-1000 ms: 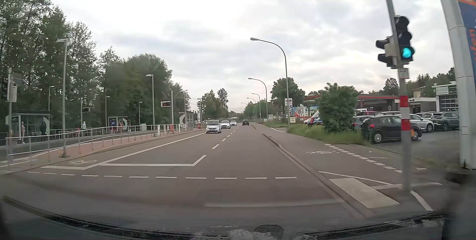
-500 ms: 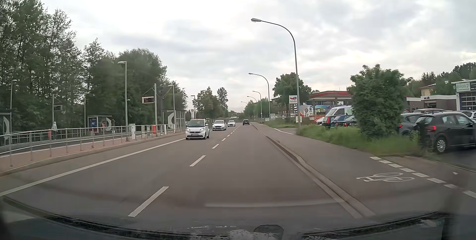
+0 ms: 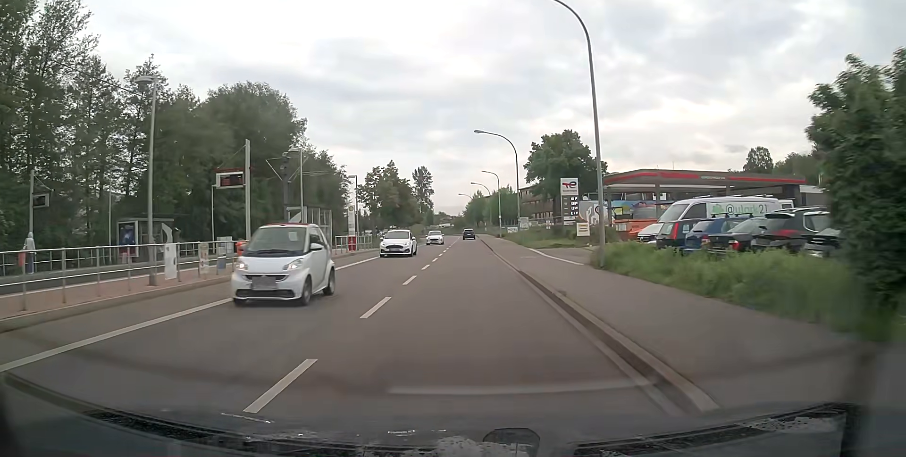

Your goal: Follow the waypoints while adhering to traffic rules and regulations

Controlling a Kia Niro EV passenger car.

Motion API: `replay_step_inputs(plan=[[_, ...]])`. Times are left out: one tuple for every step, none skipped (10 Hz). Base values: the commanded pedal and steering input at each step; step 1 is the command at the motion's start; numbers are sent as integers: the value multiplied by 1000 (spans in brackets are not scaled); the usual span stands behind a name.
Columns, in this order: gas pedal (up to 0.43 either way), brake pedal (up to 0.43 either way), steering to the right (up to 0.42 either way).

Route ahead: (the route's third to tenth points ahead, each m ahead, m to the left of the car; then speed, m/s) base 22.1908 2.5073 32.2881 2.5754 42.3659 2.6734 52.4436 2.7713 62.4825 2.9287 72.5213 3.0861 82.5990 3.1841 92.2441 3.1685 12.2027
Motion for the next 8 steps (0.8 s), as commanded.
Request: replay_step_inputs(plan=[[87,0,-3],[87,0,-3],[87,0,-3],[87,0,-3],[87,0,-4],[87,0,-4],[87,0,-4],[87,0,-4]])
